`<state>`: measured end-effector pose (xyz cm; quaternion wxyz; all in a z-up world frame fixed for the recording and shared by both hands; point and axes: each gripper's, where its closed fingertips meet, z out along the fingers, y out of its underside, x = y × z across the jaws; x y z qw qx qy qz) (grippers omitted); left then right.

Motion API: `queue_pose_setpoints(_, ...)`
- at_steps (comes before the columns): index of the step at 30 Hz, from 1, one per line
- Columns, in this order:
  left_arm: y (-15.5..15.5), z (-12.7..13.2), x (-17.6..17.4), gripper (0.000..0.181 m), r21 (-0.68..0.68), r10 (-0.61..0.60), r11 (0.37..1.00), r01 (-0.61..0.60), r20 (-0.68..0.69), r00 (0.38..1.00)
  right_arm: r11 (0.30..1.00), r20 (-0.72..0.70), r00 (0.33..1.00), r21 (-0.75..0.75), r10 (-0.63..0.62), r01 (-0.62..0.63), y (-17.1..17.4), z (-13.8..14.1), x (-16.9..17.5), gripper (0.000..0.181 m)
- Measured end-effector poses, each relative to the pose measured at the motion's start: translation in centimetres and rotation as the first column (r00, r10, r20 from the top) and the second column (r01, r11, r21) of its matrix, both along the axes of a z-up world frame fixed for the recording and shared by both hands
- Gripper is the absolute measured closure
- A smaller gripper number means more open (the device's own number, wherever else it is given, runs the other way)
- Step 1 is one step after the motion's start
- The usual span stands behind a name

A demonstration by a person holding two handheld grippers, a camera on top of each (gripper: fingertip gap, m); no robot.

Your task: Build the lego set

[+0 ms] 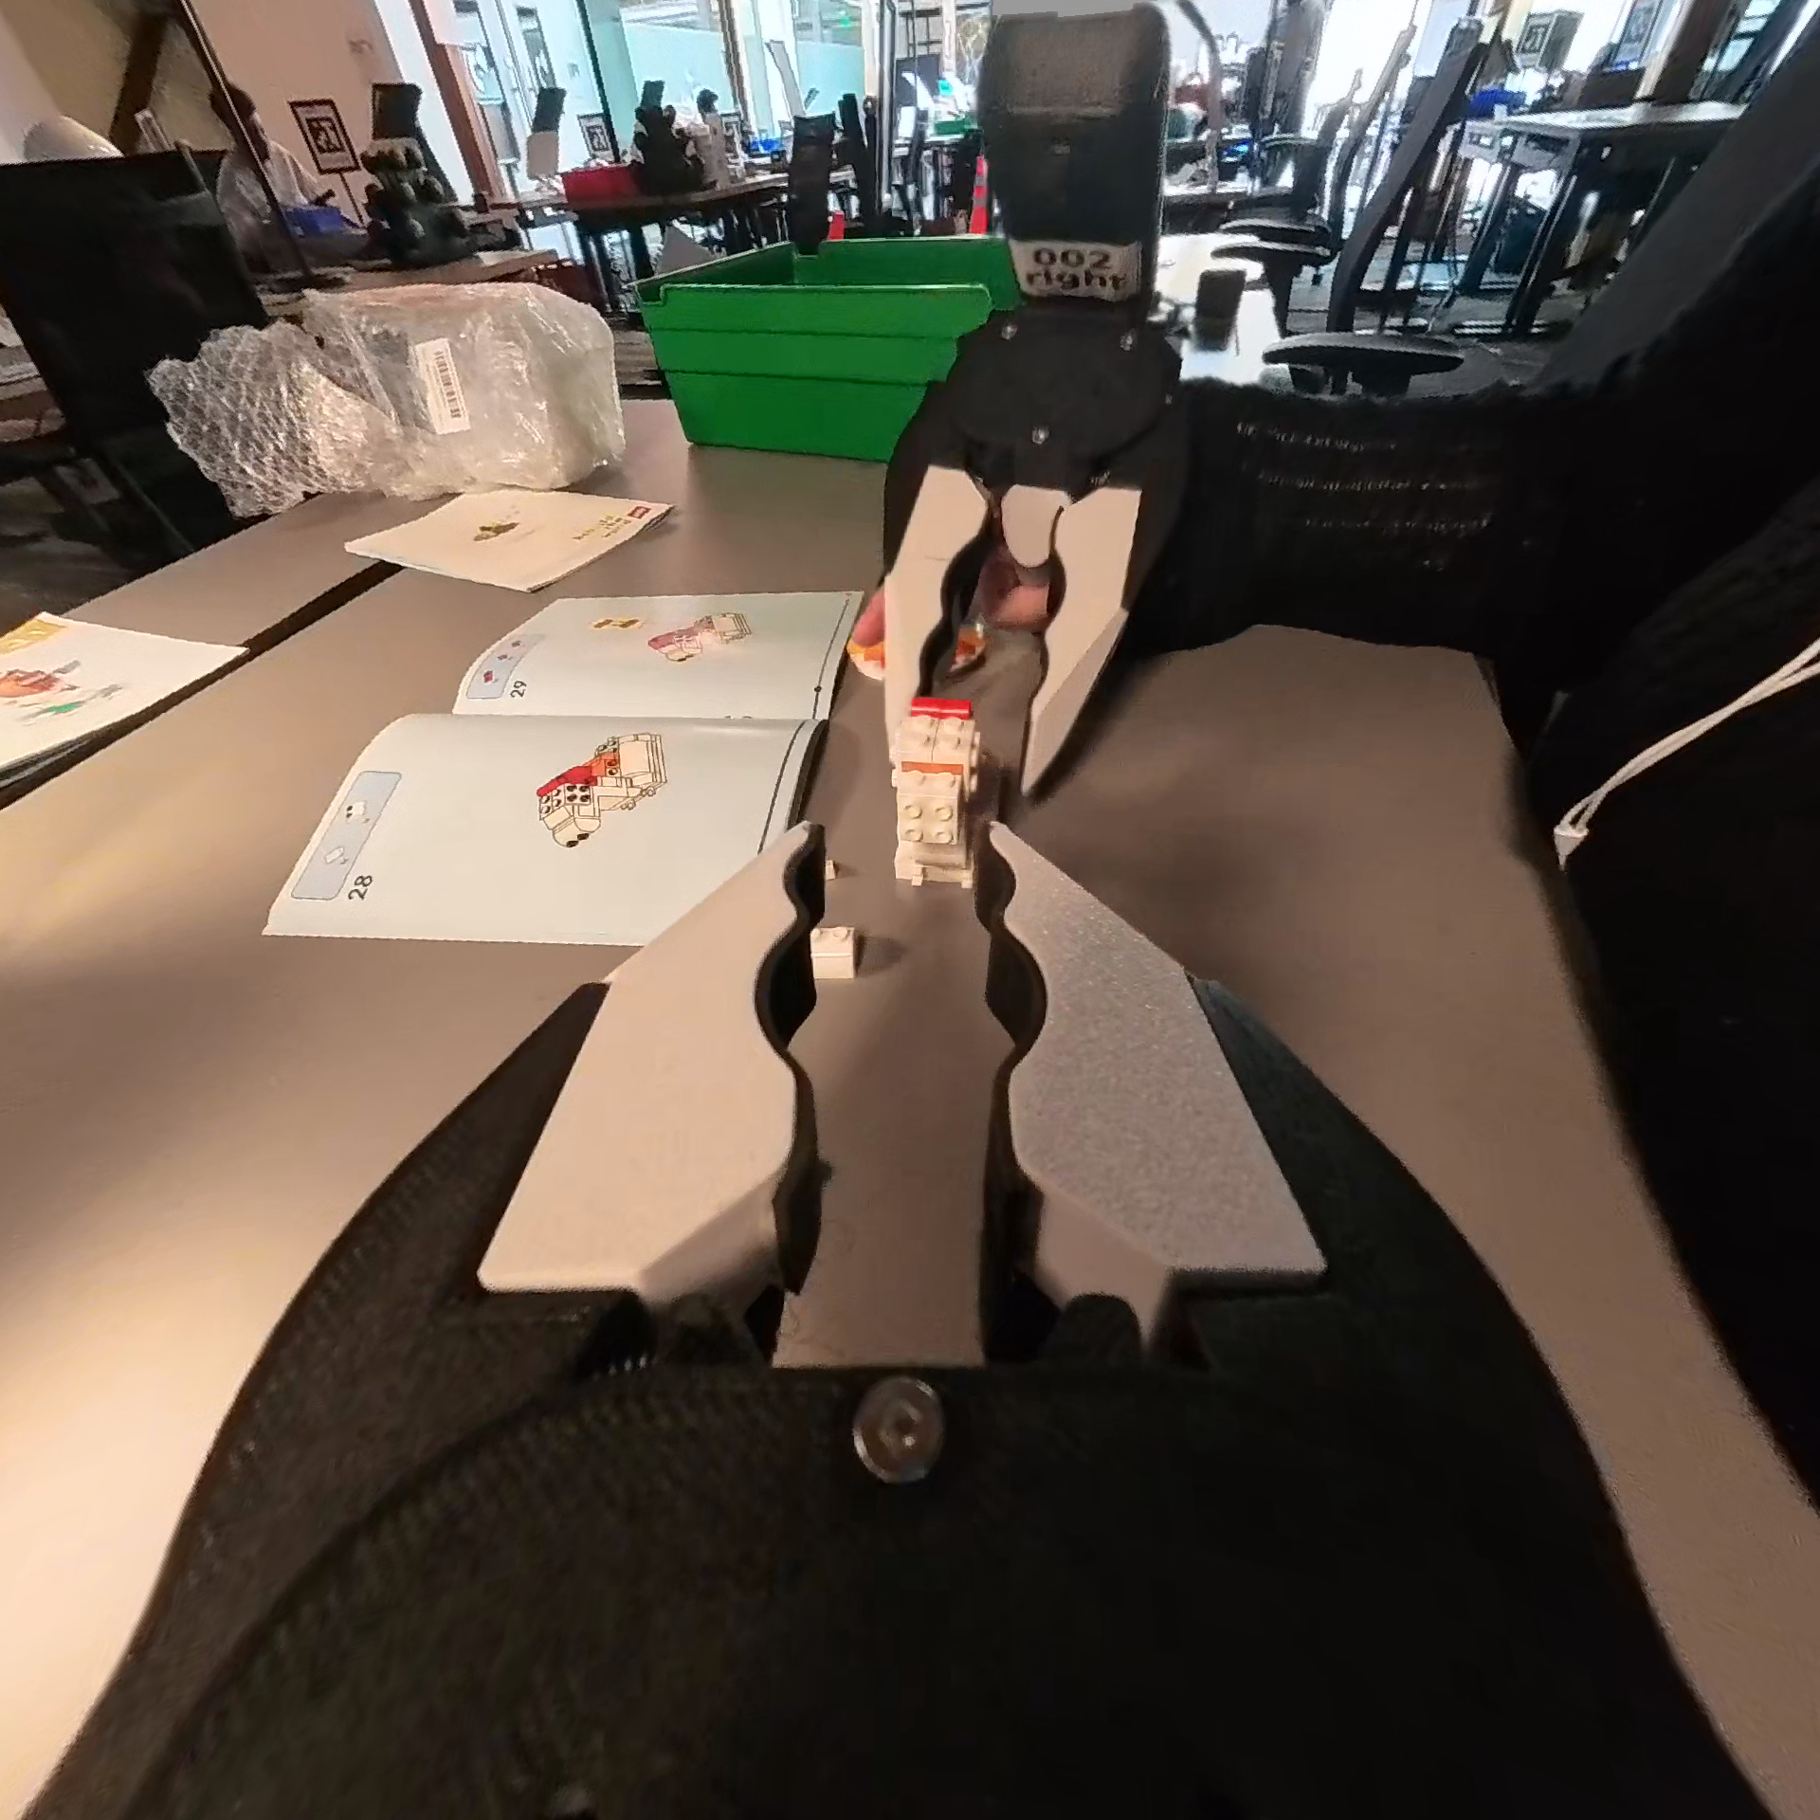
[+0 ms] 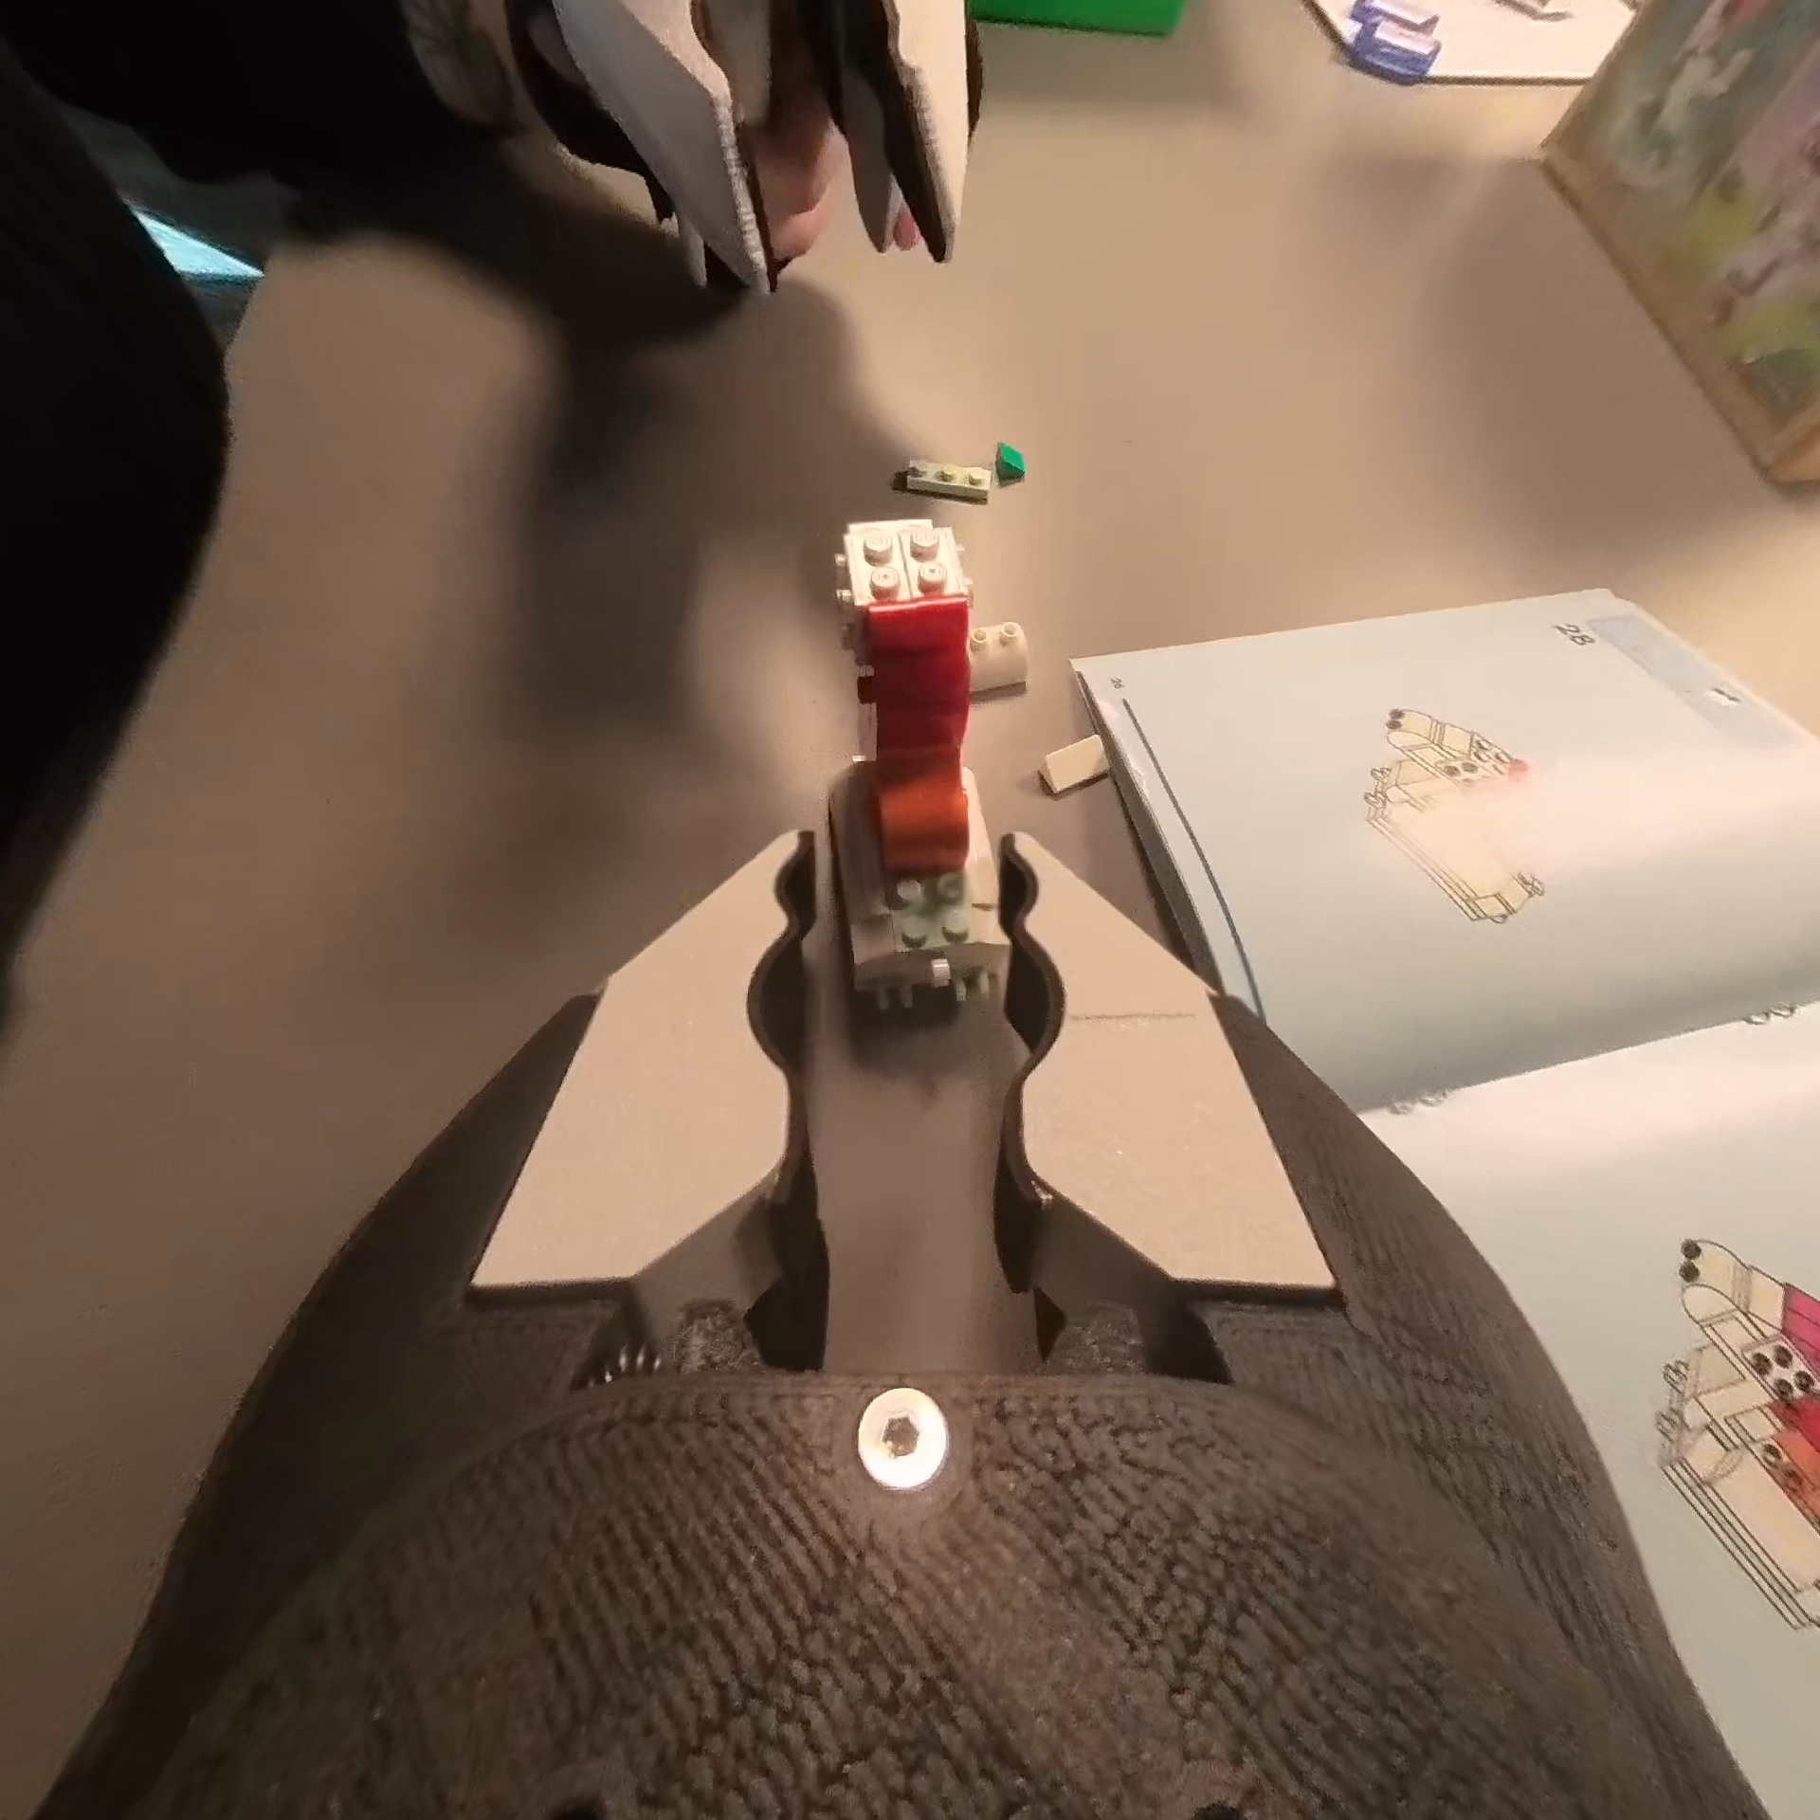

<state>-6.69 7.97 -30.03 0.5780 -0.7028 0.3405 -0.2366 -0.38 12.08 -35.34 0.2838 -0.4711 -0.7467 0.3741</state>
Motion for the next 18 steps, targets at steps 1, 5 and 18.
queue_pose_setpoints(1,0.0,0.0,-0.1,0.152,0.004,0.003,1.000,-0.003,-0.004,1.000,1.000,0.003,1.000,0.006,0.001,-0.001,0.0,-0.1,0.0,0.152)
queue_pose_setpoints(5,0.2,0.3,-0.4,0.152,0.013,0.016,1.000,-0.016,0.006,1.000,1.000,-0.013,1.000,-0.019,0.006,-0.006,-0.1,0.5,0.1,0.167)
queue_pose_setpoints(18,0.6,0.9,-1.1,0.153,0.051,0.054,0.997,-0.055,0.022,0.998,0.972,-0.242,0.942,-0.027,-0.231,0.232,7.0,5.5,3.2,0.167)
